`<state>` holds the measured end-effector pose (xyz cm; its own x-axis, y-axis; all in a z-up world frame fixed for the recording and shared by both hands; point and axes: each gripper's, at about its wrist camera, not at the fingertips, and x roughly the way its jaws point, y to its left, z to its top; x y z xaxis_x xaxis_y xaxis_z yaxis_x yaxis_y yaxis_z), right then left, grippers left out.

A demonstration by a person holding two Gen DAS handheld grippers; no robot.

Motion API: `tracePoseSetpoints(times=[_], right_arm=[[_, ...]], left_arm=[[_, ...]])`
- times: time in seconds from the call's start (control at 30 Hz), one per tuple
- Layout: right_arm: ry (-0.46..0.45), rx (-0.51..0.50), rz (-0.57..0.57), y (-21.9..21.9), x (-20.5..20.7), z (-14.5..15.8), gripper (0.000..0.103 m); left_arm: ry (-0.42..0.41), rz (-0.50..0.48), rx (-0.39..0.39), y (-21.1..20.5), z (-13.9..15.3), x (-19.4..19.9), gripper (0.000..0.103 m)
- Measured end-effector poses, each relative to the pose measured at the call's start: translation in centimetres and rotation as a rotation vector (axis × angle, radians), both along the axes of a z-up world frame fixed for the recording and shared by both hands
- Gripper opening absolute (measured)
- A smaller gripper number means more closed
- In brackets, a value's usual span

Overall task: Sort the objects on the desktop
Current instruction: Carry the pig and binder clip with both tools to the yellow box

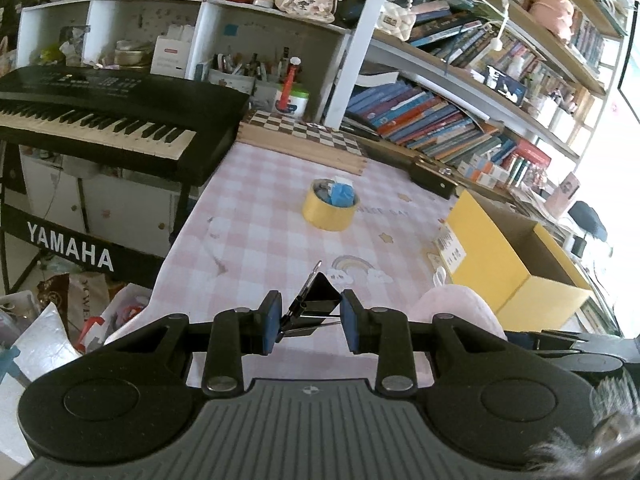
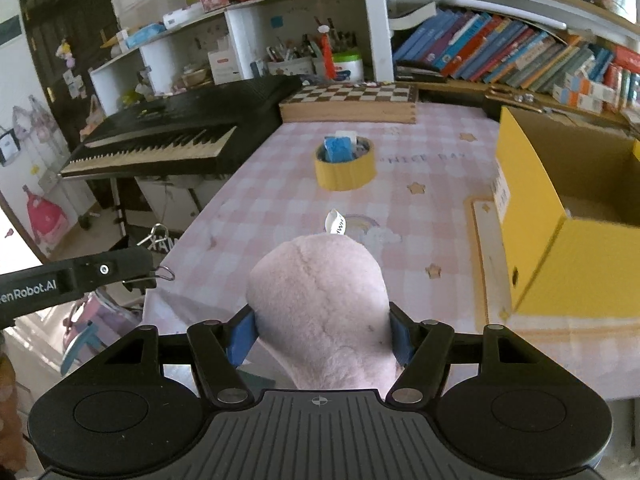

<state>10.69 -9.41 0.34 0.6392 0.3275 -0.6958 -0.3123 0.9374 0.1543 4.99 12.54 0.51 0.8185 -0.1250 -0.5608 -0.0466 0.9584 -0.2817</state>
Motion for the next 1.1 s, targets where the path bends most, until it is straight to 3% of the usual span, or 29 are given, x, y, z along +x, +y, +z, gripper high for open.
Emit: tracePoseSetpoints(times=[0.4, 1.1], right_arm=[[0.017, 0.015, -0.116, -2.3, -5.3, -0.8, 0.067], [0.027, 0.007, -0.335, -8.1, -9.2, -0.9, 0.067]], left_arm=[[0.021, -0.135, 0.005, -2.4, -0.8, -3.3, 0.030], [0.029, -0.383, -0.008, -8.6, -1.0, -1.9, 0.030]])
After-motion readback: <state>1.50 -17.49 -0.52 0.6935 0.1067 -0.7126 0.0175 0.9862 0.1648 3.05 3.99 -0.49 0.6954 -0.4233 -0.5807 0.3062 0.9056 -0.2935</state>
